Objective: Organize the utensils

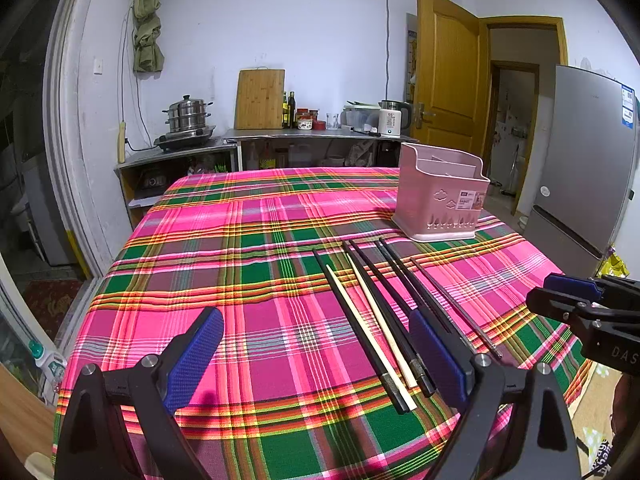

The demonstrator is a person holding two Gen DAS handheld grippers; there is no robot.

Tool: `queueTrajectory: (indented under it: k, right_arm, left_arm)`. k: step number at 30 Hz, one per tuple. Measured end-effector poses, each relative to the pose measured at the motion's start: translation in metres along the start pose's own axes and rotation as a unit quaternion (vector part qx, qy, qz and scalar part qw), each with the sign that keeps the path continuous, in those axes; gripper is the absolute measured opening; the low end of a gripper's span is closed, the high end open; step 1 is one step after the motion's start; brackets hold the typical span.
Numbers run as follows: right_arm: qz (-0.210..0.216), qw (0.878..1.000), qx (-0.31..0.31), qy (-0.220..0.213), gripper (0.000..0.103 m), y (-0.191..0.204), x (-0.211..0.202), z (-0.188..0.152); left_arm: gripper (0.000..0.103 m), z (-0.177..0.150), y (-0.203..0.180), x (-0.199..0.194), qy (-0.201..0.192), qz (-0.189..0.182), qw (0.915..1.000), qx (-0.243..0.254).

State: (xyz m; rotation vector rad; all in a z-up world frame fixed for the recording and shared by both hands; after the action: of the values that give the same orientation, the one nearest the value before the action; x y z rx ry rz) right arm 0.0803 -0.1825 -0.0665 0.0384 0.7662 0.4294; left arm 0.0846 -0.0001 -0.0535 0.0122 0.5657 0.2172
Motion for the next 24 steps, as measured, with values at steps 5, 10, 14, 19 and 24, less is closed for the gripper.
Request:
queueTrajectory:
  k: [5,10,14,19,24]
  right_arm:
    - [0.0,1.0,0.0,0.0,0.042,-0.0003,0.0006,0.0001]
    - [0.0,1.0,0.0,0.0,0.042,-0.0006,0.0014,0.0001]
    - [0.0,1.0,0.001,0.001,0.042,-0.0008,0.0024,-0.0002]
    - [0.0,1.0,0.001,0.001,0.042,0.0001,0.0007,-0.0005]
    - [0.0,1.0,0.0,0.001,0.042,0.0,0.0012,-0.0003]
  left_arm:
    - [0.095,0.0,0.0,0.0,0.0,0.0,1.0,0.0]
    - [0.095,0.0,0.0,0.0,0.0,0.0,1.0,0.0]
    - [0.095,0.0,0.0,0.0,0.0,0.0,1.0,0.0]
    - [0.095,0.0,0.0,0.0,0.0,0.0,1.0,0.0]
    - [0.095,0.0,0.0,0.0,0.0,0.0,1.0,-0.001]
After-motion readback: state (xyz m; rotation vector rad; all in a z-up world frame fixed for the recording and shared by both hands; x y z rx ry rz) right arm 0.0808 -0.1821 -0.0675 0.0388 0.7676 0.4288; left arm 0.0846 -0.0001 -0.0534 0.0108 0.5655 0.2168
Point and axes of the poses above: each gripper's, at about its wrist camera, not at the fingertips, and x roughly the way its jaws point, y to its left, z to its top, the point moved 10 cm from there along x, roughly the way its jaws point, and after that the axes turned 12 degrees about z, right-handed, at the moved point
